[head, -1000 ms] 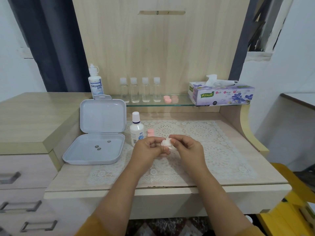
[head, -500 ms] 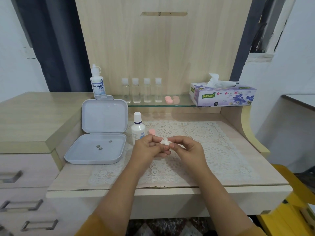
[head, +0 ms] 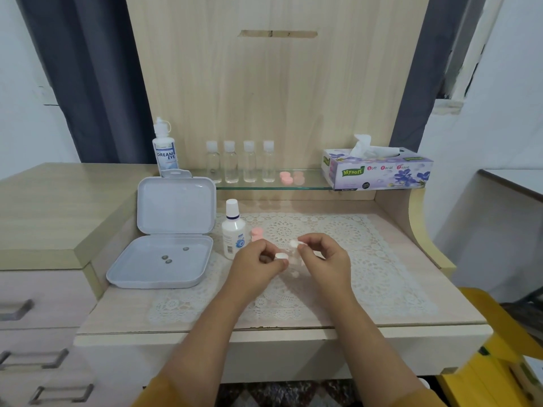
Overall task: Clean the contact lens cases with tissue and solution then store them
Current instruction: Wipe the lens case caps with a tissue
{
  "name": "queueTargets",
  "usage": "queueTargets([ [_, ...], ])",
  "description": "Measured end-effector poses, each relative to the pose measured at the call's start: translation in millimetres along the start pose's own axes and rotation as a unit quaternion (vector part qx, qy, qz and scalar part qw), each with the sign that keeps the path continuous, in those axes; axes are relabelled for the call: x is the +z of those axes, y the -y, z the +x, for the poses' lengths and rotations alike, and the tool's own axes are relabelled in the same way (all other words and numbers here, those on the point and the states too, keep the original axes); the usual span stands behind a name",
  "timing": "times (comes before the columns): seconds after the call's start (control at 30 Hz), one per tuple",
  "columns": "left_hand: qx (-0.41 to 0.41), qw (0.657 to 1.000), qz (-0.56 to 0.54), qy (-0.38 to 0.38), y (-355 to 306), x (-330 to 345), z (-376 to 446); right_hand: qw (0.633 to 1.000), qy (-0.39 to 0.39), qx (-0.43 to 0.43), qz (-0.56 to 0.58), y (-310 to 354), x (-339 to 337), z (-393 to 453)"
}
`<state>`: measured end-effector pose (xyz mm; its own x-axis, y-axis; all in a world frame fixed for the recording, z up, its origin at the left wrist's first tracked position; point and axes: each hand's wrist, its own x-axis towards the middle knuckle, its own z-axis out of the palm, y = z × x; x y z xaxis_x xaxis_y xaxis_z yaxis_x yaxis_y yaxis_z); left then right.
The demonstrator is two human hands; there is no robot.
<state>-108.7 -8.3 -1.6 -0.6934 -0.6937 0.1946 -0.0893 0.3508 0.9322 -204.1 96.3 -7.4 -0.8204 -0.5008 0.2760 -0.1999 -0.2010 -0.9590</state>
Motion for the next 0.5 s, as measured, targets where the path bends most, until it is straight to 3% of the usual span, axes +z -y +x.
queueTargets([
  [0.27, 0.055, 0.969, 0.241, 0.016, -10.4, -0.7, 0.7, 0.999, -0.026, 0.008, 0.017, 1.1, -1.1, 1.1],
  [0.5, 0.035, 0.964, 0.263, 0.017, -4.1, -7.2, -3.7, 1.0, -0.019, 0.001, 0.014, 3.7, -1.7, -0.2],
])
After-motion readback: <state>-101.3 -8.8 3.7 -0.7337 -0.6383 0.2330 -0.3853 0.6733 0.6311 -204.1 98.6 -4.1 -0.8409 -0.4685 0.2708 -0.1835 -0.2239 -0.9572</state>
